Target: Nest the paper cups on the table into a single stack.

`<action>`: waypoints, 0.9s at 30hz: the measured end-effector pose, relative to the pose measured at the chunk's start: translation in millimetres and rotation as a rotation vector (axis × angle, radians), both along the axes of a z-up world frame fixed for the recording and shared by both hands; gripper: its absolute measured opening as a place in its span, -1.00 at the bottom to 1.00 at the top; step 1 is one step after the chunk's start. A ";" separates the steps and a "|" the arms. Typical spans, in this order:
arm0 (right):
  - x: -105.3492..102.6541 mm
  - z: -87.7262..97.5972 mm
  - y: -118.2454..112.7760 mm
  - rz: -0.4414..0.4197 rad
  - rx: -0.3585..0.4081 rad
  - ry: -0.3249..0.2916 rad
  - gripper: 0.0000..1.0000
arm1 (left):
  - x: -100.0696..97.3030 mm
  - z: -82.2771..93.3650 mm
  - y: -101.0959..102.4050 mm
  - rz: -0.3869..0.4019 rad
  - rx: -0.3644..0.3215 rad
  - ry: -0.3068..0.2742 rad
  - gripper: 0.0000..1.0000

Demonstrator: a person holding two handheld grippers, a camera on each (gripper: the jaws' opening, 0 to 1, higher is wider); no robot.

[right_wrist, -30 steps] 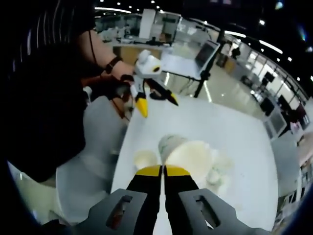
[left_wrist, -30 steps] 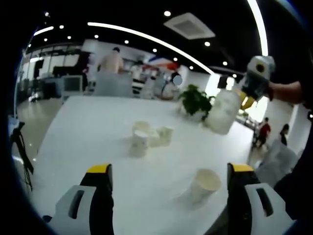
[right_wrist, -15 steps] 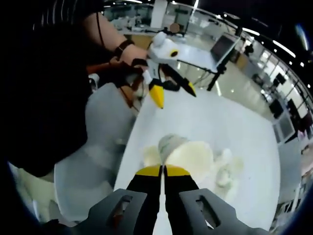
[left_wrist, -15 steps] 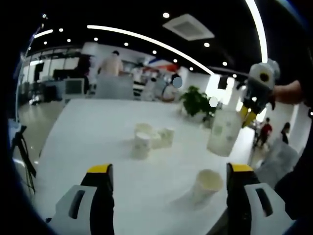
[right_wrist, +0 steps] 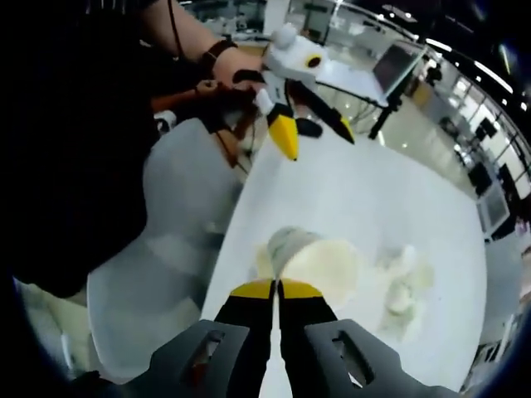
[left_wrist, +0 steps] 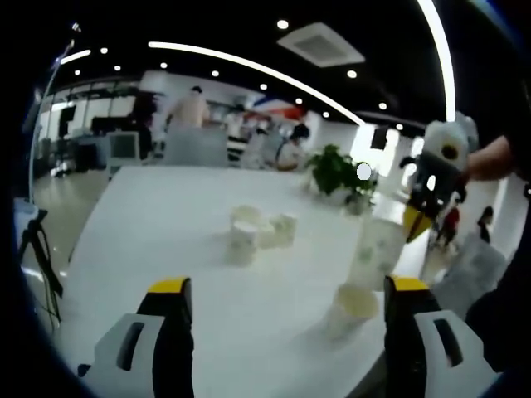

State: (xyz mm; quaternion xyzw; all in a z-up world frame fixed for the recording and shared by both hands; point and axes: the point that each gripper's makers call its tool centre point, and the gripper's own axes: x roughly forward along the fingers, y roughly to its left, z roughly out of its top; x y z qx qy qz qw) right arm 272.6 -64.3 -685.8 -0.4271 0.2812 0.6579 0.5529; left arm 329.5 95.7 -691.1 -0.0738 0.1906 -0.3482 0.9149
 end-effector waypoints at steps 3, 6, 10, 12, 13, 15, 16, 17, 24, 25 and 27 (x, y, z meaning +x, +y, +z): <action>-1.2 -7.7 -0.7 0.018 -0.026 -0.009 -1.00 | -1.2 -0.1 -0.2 -0.002 0.001 0.001 0.92; -0.8 -15.4 -2.7 0.035 -0.054 -0.023 -1.00 | -1.8 -0.1 -0.7 -0.005 -0.001 0.003 0.92; -1.8 -19.4 -1.7 0.047 -0.062 -0.027 -1.00 | -1.9 -0.7 0.1 -0.007 0.001 0.007 0.92; -2.1 -22.7 -1.1 0.049 -0.066 -0.027 -1.00 | -2.0 0.1 1.2 -0.004 -0.003 0.004 0.92; -2.2 -24.5 -1.0 0.053 -0.070 -0.028 -1.00 | -2.1 0.0 1.5 -0.002 -0.003 0.005 0.92; -2.2 -28.3 -0.3 0.060 -0.078 -0.031 -1.00 | -2.5 -1.0 2.3 -0.001 -0.003 0.008 0.92; -2.2 -29.6 0.1 0.060 -0.080 -0.029 -1.00 | -3.4 -1.1 2.3 -0.002 -0.003 0.009 0.92; -2.9 -30.7 0.8 0.061 -0.081 -0.023 -1.00 | -3.8 -1.2 2.2 -0.003 -0.003 0.010 0.92; -2.8 -39.7 6.4 0.079 -0.099 -0.027 -1.00 | -4.6 -5.4 3.4 0.002 -0.008 0.018 0.91; -3.4 -40.5 6.4 0.088 -0.107 -0.030 -1.00 | -4.4 -5.6 3.5 0.002 -0.008 0.018 0.91; -3.7 -41.9 7.0 0.096 -0.117 -0.034 -1.00 | -4.0 -6.3 3.7 0.004 -0.011 0.020 0.91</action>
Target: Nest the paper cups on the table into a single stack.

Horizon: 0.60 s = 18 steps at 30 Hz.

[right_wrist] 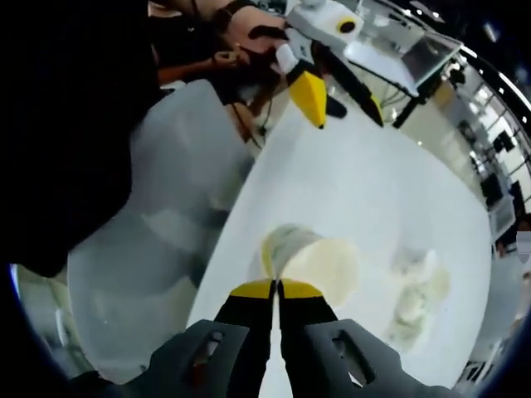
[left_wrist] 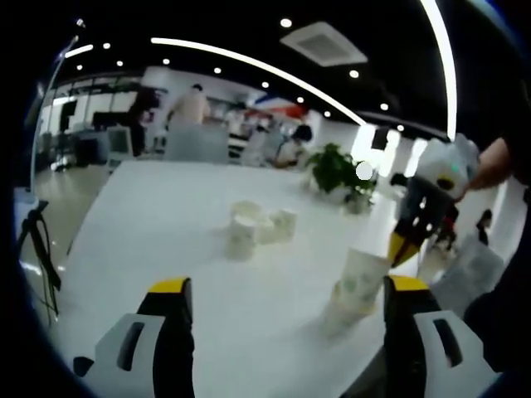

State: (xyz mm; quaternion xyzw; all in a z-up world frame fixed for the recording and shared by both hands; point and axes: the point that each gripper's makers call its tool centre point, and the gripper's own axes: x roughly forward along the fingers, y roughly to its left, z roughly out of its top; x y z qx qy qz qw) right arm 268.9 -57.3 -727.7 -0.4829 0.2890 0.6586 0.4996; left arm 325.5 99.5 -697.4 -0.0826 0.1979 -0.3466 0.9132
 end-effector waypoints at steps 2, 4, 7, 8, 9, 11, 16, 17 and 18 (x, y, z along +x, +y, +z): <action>-1.2 -1.7 1.0 0.018 -0.012 -0.006 -1.00 | -0.1 -0.6 0.7 0.002 -0.002 0.001 0.91; -1.5 -3.3 2.7 0.031 -0.018 -0.015 -1.00 | 0.2 -1.8 1.4 0.005 -0.006 0.002 0.91; -3.0 -6.4 5.3 0.051 -0.023 -0.013 -1.00 | -0.5 -3.4 1.9 0.008 -0.008 0.006 0.91; -3.1 -7.1 5.3 0.054 -0.025 -0.012 -1.00 | -0.5 -3.9 2.5 0.010 -0.008 0.008 0.90; -3.6 -9.0 5.0 0.065 -0.031 -0.013 -1.00 | -0.8 -4.4 3.1 0.012 -0.012 0.010 0.91; -3.6 -10.2 5.5 0.069 -0.035 -0.016 -1.00 | -0.7 -4.5 4.3 0.017 -0.014 0.010 0.90; -1.7 -12.6 9.2 0.092 -0.040 -0.033 -1.00 | 0.1 -3.8 5.3 0.022 -0.016 0.011 0.90; -1.8 -12.6 9.8 0.095 -0.040 -0.035 -1.00 | 0.5 -4.5 5.8 0.023 -0.017 0.010 0.90; -1.8 -12.1 11.6 0.101 -0.033 -0.037 -1.00 | 0.6 -4.8 5.9 0.023 -0.018 0.010 0.90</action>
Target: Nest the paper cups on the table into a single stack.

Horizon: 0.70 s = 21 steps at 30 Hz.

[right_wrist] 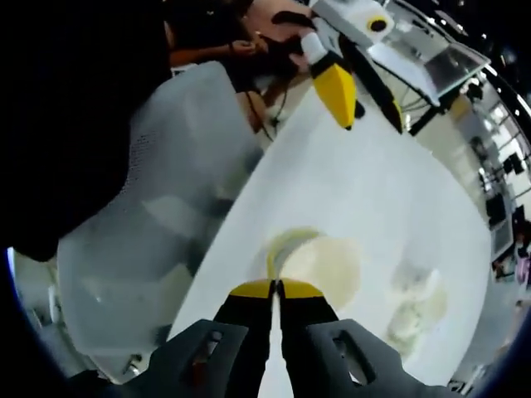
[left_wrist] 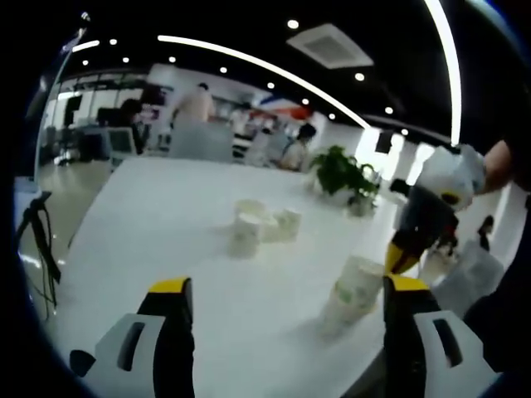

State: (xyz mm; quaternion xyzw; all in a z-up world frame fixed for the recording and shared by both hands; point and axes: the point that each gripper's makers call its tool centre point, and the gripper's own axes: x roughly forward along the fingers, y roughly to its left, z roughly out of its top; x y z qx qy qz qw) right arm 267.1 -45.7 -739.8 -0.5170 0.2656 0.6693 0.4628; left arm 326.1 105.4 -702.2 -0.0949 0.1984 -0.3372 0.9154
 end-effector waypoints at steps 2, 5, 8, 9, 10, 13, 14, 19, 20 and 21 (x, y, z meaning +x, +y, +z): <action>0.1 0.0 3.1 -0.010 0.010 0.004 -0.96 | -0.1 -1.5 -0.1 0.001 -0.003 0.003 0.90; 0.6 -1.4 4.3 -0.011 0.011 0.001 -0.88 | -1.2 -2.1 -0.8 0.001 -0.005 0.005 0.90; -1.8 -6.3 2.9 -0.022 0.002 0.022 -0.87 | -2.7 -2.4 -1.5 0.000 -0.005 0.007 0.90; -2.2 -7.8 3.4 -0.028 0.005 0.026 -0.86 | -2.9 -3.2 -1.1 0.001 -0.004 0.008 0.90; -2.4 -8.5 3.5 -0.030 0.004 0.028 -0.86 | -3.1 -3.6 -0.7 0.002 -0.004 0.009 0.90; -5.1 -9.8 5.0 -0.032 0.007 0.036 -0.86 | -3.4 -4.4 1.2 0.005 -0.005 0.011 0.90; -5.8 -9.8 5.5 -0.028 0.008 0.035 -0.87 | -3.3 -4.0 1.6 0.006 -0.004 0.009 0.90; -5.1 -7.7 6.4 -0.030 0.015 0.032 -0.87 | -2.8 -0.1 0.5 0.008 -0.007 0.004 0.90; -5.2 -7.4 6.5 -0.031 0.016 0.033 -0.87 | -2.7 0.4 0.3 0.010 -0.007 0.003 0.90; -4.8 -7.3 6.3 -0.036 0.017 0.034 -0.87 | -2.7 0.3 0.1 0.009 -0.007 0.003 0.90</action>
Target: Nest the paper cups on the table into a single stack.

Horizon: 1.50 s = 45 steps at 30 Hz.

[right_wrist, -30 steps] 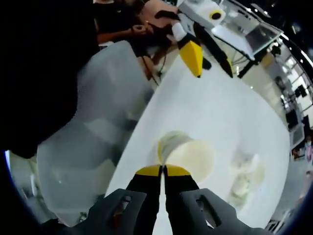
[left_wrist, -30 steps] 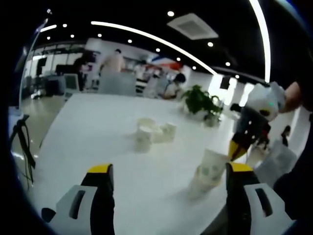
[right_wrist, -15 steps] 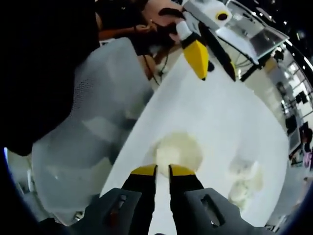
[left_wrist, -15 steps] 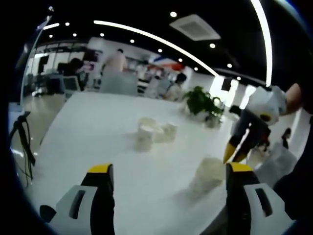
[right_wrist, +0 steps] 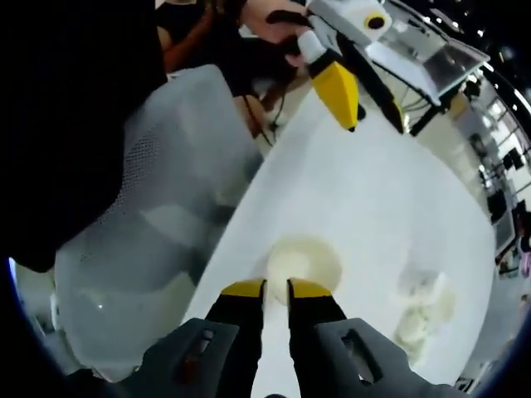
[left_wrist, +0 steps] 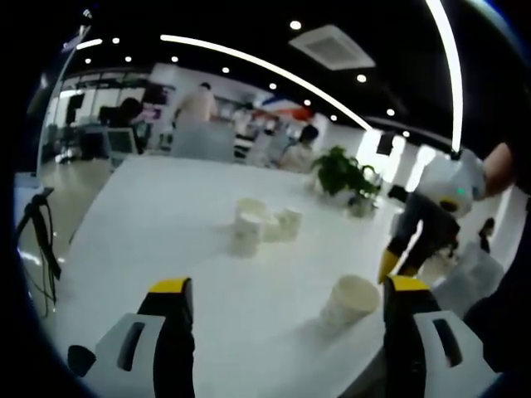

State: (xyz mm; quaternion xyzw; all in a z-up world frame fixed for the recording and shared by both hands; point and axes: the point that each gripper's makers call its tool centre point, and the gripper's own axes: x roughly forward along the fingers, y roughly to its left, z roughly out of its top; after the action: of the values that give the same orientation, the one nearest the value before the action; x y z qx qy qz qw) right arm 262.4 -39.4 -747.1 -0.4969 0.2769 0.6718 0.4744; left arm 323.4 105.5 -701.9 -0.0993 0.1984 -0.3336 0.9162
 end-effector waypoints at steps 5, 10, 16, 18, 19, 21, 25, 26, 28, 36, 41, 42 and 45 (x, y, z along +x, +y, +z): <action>0.3 0.3 -1.9 -0.011 0.005 0.000 -0.87 | -0.5 0.4 -0.9 -0.003 0.002 -0.002 0.90; -0.8 2.1 -3.0 -0.022 0.018 0.001 -0.87 | 0.3 2.6 -1.2 -0.007 0.007 -0.003 0.90; 0.1 9.7 -3.4 -0.065 0.056 0.015 -0.85 | 0.8 2.7 -2.1 -0.010 0.013 0.002 0.90; 1.3 11.3 -4.9 -0.078 0.065 0.013 -0.84 | -0.2 2.9 -3.6 -0.013 0.012 0.003 0.90; 2.0 12.2 -5.3 -0.087 0.071 0.013 -0.83 | -0.4 3.0 -4.0 -0.013 0.012 0.003 0.90; 2.7 14.8 -6.4 -0.106 0.086 0.016 -0.82 | -1.3 4.5 -6.1 -0.017 0.006 0.000 0.90; 4.9 20.4 -7.1 -0.155 0.127 0.022 -0.78 | -2.1 3.9 -7.8 -0.024 0.013 0.002 0.89; 6.3 21.9 -8.8 -0.178 0.139 0.029 -0.78 | -2.1 3.0 -7.5 -0.025 0.016 0.005 0.89; 8.9 23.8 -11.1 -0.204 0.151 0.031 -0.75 | -1.9 3.6 -7.3 -0.025 0.019 0.004 0.90; 25.8 34.9 -20.5 -0.382 0.257 0.046 -0.55 | 0.5 8.5 -6.9 -0.027 0.014 -0.005 0.89; 38.1 45.8 -32.1 -0.487 0.327 0.030 -0.44 | 1.3 9.0 -8.1 -0.034 0.027 -0.007 0.87; 42.8 49.3 -36.9 -0.519 0.342 0.020 -0.42 | 1.9 9.8 -8.3 -0.033 0.025 -0.007 0.87; 51.1 55.5 -45.4 -0.587 0.384 0.011 -0.33 | 3.6 11.8 -8.9 -0.032 0.026 -0.012 0.88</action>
State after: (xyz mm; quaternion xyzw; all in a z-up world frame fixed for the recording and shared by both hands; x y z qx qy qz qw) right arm 313.5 -84.8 -691.6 -0.2939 0.2793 0.5492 0.7307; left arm 327.1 96.6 -690.1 -0.0825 0.1988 -0.3460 0.9132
